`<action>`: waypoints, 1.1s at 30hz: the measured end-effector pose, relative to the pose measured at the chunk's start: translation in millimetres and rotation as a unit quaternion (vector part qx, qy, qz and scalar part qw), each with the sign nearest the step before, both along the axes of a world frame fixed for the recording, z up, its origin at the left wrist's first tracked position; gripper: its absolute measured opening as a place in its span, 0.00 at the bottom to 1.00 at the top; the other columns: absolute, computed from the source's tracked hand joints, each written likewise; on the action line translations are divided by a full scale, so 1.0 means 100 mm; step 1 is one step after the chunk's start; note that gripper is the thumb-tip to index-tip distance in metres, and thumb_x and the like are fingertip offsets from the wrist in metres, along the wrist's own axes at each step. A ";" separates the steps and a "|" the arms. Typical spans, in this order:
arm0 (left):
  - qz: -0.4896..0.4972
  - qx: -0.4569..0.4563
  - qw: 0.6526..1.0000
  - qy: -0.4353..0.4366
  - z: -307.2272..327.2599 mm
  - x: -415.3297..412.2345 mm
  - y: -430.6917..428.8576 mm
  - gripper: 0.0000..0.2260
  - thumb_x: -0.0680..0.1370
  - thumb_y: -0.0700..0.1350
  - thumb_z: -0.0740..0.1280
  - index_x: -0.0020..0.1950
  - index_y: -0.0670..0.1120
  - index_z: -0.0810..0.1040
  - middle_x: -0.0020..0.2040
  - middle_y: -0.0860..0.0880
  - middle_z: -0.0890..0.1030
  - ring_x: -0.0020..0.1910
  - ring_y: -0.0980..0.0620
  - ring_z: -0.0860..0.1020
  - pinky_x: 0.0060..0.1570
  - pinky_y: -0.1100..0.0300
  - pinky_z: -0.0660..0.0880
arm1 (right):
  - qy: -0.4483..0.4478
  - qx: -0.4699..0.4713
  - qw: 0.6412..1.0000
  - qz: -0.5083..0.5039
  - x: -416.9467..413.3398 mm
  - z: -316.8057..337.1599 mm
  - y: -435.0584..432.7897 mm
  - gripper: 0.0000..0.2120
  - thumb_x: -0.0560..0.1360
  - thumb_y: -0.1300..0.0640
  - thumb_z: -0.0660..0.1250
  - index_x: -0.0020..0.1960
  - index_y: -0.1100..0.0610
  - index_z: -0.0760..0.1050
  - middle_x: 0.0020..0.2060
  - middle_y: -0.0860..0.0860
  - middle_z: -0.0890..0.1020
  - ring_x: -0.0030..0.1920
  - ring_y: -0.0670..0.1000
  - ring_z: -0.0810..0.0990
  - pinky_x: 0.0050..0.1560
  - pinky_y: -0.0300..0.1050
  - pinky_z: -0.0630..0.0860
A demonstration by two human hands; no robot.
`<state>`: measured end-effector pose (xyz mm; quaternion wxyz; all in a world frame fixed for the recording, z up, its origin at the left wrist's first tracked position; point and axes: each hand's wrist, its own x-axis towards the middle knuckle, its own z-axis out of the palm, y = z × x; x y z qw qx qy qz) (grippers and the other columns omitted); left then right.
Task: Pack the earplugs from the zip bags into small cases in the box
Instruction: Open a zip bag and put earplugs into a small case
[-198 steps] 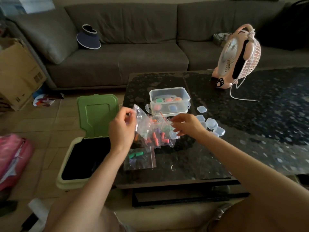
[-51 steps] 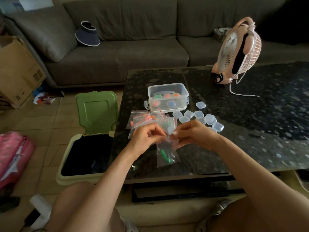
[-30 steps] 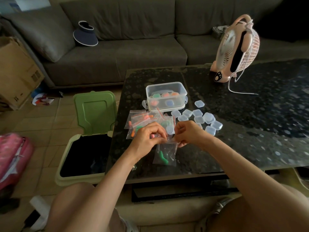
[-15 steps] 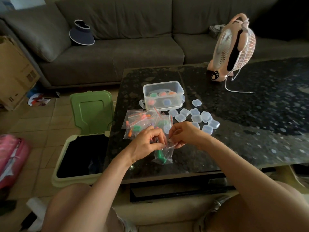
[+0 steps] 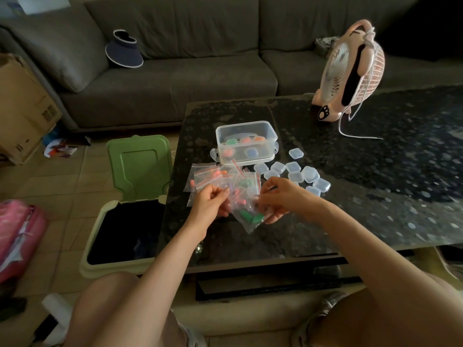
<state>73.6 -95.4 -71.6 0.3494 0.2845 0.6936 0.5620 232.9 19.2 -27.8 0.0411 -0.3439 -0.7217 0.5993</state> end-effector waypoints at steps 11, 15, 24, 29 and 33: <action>-0.011 -0.079 0.995 -0.067 0.02 0.16 -0.02 0.10 0.76 0.48 0.67 0.43 0.41 0.75 0.36 0.46 0.78 0.32 0.54 0.78 0.28 0.65 0.76 | -0.007 0.065 0.995 0.070 0.24 0.05 0.13 0.14 0.66 0.75 0.72 0.49 0.64 0.82 0.40 0.58 0.84 0.40 0.52 0.84 0.43 0.38 0.79; -0.014 -0.078 0.988 -0.129 0.04 0.18 0.00 0.07 0.76 0.42 0.67 0.44 0.38 0.76 0.39 0.44 0.80 0.34 0.52 0.80 0.33 0.61 0.79 | 0.003 0.071 0.997 0.040 0.27 0.03 0.11 0.08 0.67 0.70 0.73 0.46 0.66 0.81 0.36 0.59 0.84 0.37 0.54 0.84 0.40 0.40 0.80; -0.027 -0.136 0.983 -0.124 0.02 0.34 0.05 0.10 0.78 0.41 0.65 0.55 0.35 0.75 0.37 0.43 0.78 0.30 0.53 0.80 0.27 0.64 0.77 | 0.041 0.081 0.995 -0.029 0.34 0.05 0.16 0.04 0.68 0.67 0.73 0.40 0.65 0.78 0.30 0.55 0.81 0.30 0.48 0.81 0.35 0.39 0.80; -0.018 -0.138 0.983 -0.117 0.01 0.41 0.09 0.08 0.79 0.41 0.64 0.51 0.35 0.75 0.35 0.43 0.77 0.23 0.56 0.78 0.24 0.66 0.76 | 0.055 0.120 0.990 -0.049 0.34 0.06 0.18 0.05 0.68 0.63 0.74 0.40 0.65 0.80 0.32 0.55 0.81 0.30 0.45 0.79 0.35 0.36 0.78; -0.012 -0.144 0.985 -0.094 -0.02 0.44 0.12 0.08 0.79 0.41 0.63 0.44 0.37 0.75 0.35 0.44 0.78 0.22 0.57 0.78 0.25 0.66 0.76 | 0.058 0.143 0.987 -0.045 0.32 0.08 0.17 0.04 0.69 0.63 0.74 0.40 0.63 0.80 0.33 0.55 0.81 0.31 0.44 0.78 0.36 0.35 0.78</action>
